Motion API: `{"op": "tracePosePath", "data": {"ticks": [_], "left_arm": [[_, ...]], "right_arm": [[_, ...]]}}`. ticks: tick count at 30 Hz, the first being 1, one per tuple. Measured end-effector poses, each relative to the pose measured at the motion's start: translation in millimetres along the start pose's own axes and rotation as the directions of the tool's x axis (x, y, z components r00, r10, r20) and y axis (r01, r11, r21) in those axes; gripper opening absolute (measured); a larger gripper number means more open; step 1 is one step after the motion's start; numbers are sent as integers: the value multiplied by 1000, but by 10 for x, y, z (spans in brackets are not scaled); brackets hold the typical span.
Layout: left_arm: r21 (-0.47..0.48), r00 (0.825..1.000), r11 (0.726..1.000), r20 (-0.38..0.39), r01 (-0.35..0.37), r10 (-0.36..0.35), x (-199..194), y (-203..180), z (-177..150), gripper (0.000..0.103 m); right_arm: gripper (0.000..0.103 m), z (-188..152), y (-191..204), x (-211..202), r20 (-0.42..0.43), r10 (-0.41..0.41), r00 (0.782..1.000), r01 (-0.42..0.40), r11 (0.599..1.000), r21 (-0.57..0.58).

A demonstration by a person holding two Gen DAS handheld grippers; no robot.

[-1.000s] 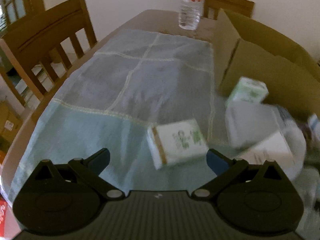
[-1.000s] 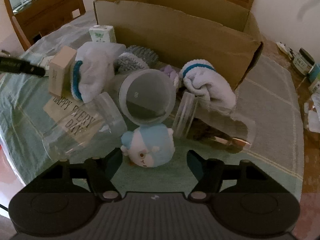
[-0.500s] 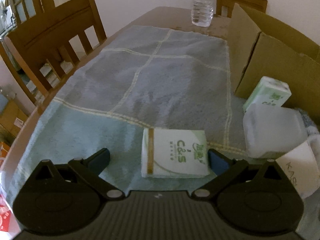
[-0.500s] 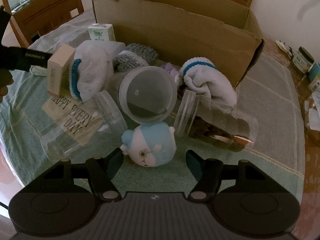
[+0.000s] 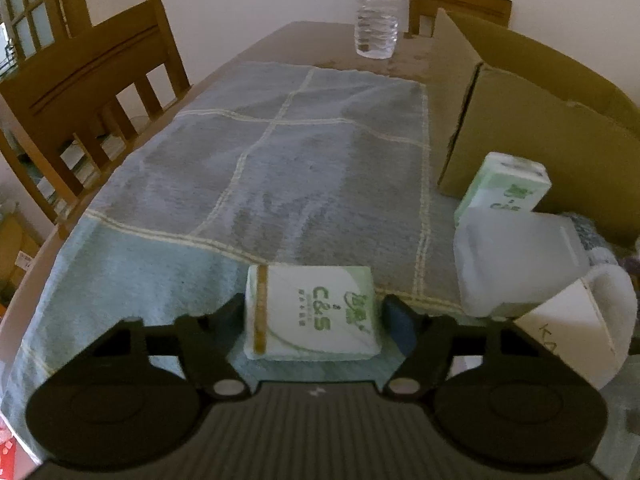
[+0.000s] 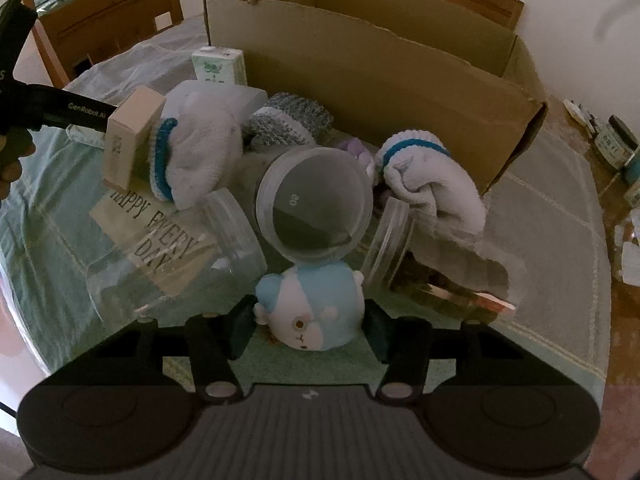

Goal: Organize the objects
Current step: 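Grasp the white C&S tissue pack with the left tool while the right tool grasps the plush toy, then drop the tissue pack and plush toy into the cardboard box with both tools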

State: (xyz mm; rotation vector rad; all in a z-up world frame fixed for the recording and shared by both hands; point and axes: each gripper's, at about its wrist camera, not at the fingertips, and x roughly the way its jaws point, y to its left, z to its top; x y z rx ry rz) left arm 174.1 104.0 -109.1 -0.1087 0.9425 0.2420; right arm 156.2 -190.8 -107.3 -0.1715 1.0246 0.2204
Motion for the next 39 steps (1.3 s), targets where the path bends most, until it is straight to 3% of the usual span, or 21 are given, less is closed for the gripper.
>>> {"op": "tracePosePath", "data": {"ticks": [11,20,30,39], "left_arm": [[73,997,995,-43,72,-69,-155,8,66,64],[193,978,960,-89,202,-188,-492,-83,299,64],[337,951,891,-66,306,-302,-949,-413,815,64],[347,935,878,9,330,-355,-982,-859,1352,65]], "right_arm": [[59,-39,-114,-189,-31,13,999,-13,1000,-5],[58,18,-289,-415,-57,-15,998,16,1000,20],[58,423,-516,-871,7,-7,1000,6,998,65],[58,998,-723,-917,96,26,995,-29,999,27]]}}
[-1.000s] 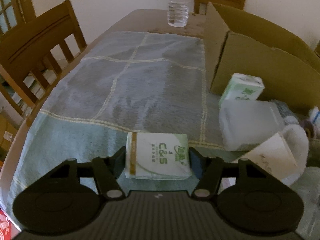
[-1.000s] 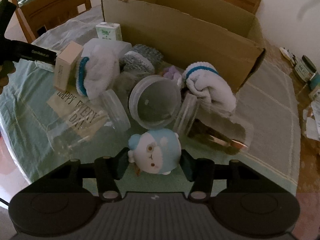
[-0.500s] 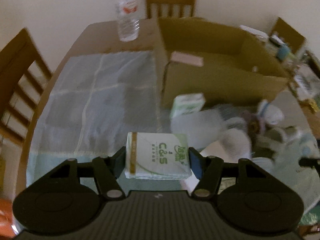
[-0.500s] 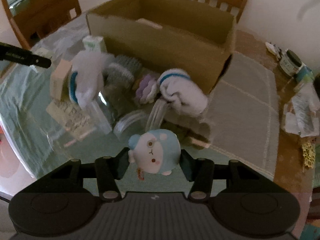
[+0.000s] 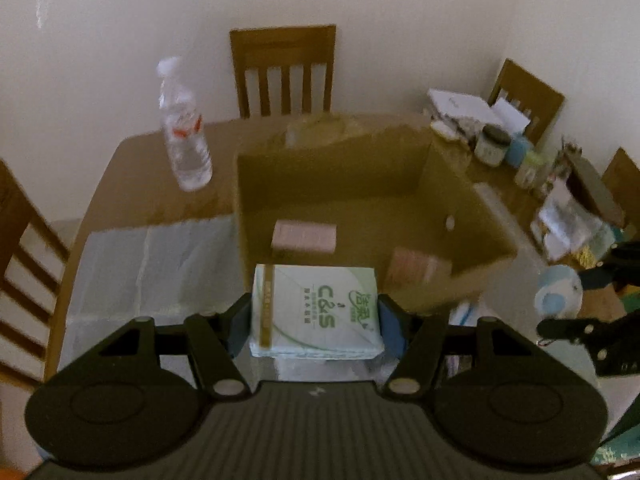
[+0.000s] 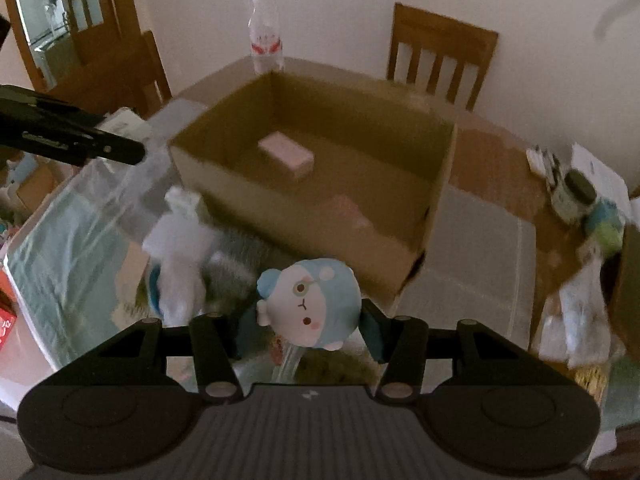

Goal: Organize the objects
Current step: 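Drop the tissue pack and plush toy into the cardboard box with both tools, then move both tools back to the pile toward the white box and snack jar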

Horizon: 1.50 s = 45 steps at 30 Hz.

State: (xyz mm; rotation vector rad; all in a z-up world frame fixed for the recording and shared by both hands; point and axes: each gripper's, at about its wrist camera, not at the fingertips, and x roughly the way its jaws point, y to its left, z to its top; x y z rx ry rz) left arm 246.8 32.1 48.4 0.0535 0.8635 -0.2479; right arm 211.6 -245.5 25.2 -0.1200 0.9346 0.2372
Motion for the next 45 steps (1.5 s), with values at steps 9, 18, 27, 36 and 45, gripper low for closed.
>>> {"op": "tracePosePath", "data": {"ticks": [9,18,27,36,45], "left_arm": [[13,996,998,63,-63,62,294,-84,322,102],[-4,997,997,16,-76,76,366,-12,165,102],[-6,990,990,-21,-139,139,373,21,-28,102],[-60,989,988,-57,-143,139,321,8,-307,102],[-160,983,973,-97,-169,154,315,-76,-806,102]], "right_arm": [[58,492,-144,102,74,-3,997,6,999,-47],[58,728,-307,419,58,-7,998,10,999,-50],[99,970,-415,646,100,-54,994,59,997,-48],[103,799,-334,624,85,-53,995,54,998,-18],[103,347,-156,557,42,-99,994,97,994,52]]}}
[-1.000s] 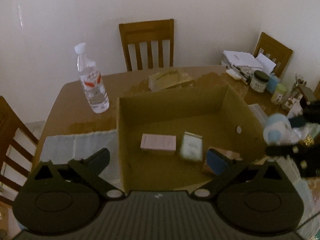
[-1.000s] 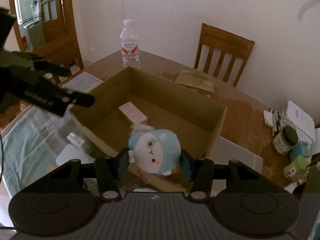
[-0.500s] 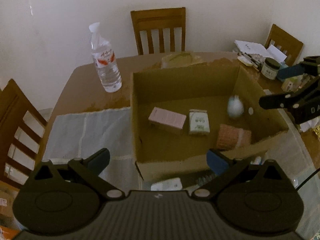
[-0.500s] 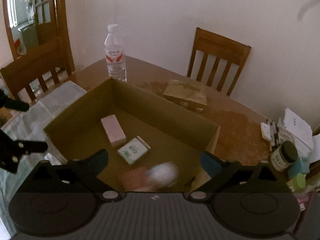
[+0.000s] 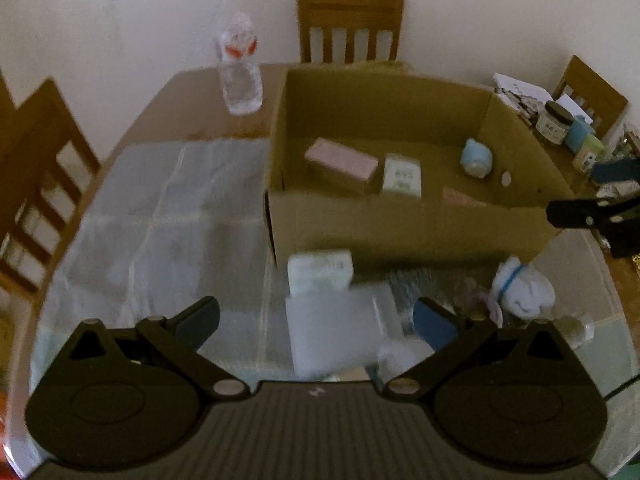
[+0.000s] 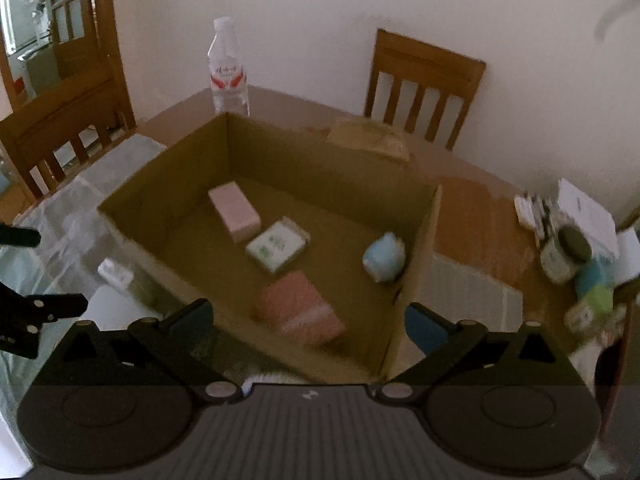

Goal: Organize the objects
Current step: 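Move both tools back to the pile toward the white box and snack jar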

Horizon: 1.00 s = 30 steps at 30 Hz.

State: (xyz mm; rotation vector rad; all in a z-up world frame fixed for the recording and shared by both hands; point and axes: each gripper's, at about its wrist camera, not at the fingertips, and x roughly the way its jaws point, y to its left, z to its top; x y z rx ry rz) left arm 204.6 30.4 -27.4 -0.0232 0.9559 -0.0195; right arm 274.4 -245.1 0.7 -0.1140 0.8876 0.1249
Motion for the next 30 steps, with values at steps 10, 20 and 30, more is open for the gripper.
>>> {"op": "tracePosePath", "data": {"ticks": [10,20,30], "left_arm": [[-40,998,998,-29,-55,54,67,-29,-387,102],[-82,997,994,-48,-68,64,99,74,-552,102],[-143,992,981,-24,-129,127,-118,432,-623,102]], "right_arm": [[103,-561,81,-55,-71,-54,996,66,981,184],[103,-769,102,-118,-114,-63,991,89,966,241],[103,-784,172,-175,-108,-68,992,92,967,239]]}}
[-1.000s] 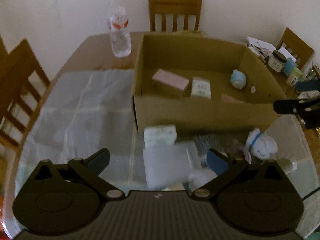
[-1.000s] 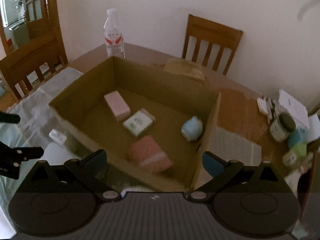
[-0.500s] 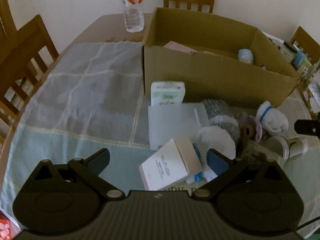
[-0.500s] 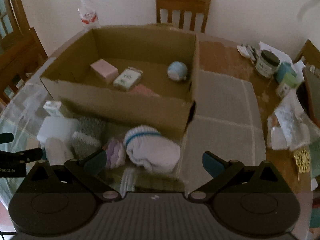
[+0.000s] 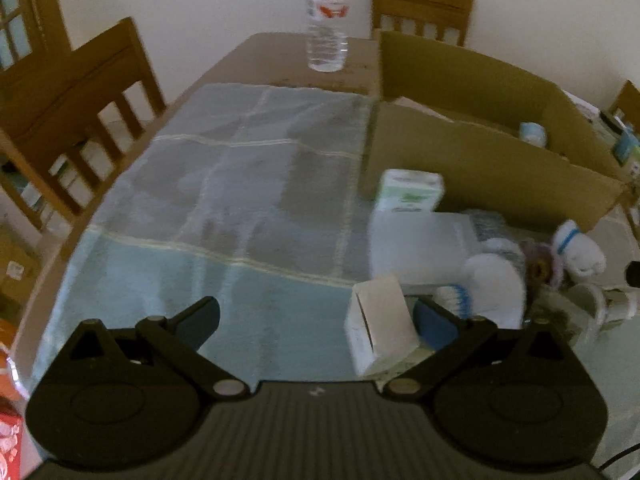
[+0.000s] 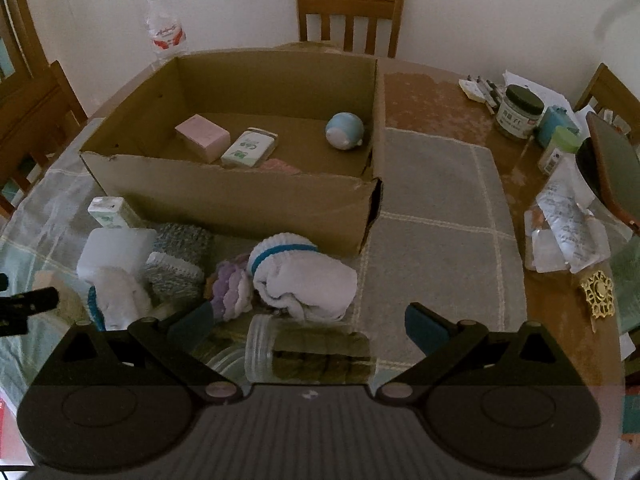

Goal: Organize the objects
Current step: 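Move both tools back to the pile toward the white box and snack jar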

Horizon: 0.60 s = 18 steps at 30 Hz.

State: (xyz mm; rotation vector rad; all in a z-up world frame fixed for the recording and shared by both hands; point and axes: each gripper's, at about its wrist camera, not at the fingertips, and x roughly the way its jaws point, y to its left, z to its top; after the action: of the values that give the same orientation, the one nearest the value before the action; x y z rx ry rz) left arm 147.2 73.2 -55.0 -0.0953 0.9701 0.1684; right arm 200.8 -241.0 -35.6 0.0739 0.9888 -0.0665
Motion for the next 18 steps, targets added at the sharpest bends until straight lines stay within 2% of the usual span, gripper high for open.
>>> {"op": "tracePosePath", "data": {"ticks": [6,10,18], "left_arm": [[-44,998,997,-5,-57,57,-6,280,-65,102],[-75,999,997,-6,-36,36,-3,356,-126,102],[-51,999,999,-37,3,-5,233,96,-345,102]], "right_arm": [[103,-20,16,-14,-4,-1,1000,1,1000,0],[103,-40,33,-22,-3,1,1000,-1,1000,-2],[103,-92,35,-14,-17,-9,1000,9,1000,-4]]}}
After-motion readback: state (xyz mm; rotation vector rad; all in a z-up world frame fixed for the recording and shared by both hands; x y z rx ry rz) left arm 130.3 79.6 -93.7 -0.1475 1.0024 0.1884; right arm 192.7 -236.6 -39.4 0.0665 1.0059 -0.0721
